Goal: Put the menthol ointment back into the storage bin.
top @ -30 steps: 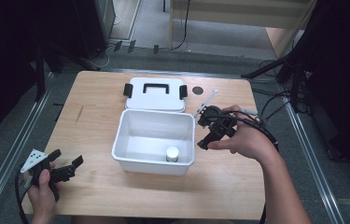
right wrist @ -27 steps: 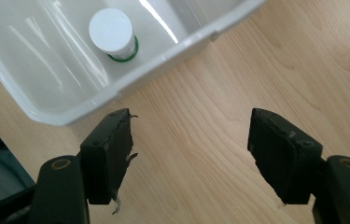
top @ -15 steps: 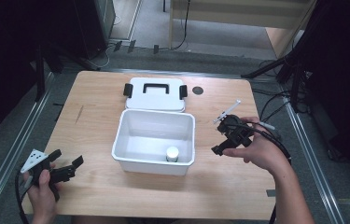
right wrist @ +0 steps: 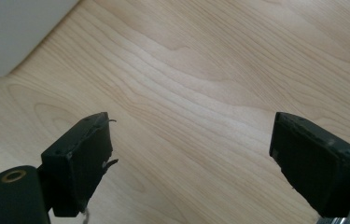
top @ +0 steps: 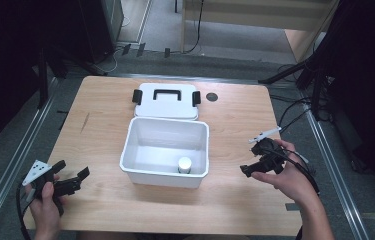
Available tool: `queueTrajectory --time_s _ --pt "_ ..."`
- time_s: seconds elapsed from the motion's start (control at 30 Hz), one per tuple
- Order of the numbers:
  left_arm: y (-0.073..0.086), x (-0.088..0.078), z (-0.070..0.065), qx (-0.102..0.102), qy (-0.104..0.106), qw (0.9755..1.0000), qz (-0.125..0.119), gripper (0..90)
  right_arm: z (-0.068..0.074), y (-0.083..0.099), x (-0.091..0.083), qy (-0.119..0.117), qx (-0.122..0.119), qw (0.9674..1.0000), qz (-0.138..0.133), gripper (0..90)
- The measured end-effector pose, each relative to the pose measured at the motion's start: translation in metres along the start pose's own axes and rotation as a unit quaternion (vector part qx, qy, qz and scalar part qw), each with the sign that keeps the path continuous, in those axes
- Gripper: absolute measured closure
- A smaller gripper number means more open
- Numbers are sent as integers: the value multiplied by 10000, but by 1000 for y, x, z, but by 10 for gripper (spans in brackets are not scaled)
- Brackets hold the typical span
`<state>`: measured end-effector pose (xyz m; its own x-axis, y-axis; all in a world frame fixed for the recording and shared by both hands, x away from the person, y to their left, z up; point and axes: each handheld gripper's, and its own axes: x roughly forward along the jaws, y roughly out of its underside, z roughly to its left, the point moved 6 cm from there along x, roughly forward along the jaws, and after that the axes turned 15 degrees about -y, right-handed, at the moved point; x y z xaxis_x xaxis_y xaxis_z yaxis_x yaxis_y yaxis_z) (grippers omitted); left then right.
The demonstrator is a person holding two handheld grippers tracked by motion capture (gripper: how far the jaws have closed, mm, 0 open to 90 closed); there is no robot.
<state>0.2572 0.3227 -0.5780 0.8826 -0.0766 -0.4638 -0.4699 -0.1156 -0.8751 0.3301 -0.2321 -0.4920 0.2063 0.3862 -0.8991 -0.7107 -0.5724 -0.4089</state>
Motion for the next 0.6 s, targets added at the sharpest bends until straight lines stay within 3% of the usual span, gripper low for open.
queueTrajectory --time_s 0.2,0.6 --pt "0 0 0 -8 -5 10000 -4 0 -8 17 4 181 118 9993 -315 98" --pt "0 0 0 9 -10 10000 -5 0 -19 50 21 210 308 9950 -929 85"
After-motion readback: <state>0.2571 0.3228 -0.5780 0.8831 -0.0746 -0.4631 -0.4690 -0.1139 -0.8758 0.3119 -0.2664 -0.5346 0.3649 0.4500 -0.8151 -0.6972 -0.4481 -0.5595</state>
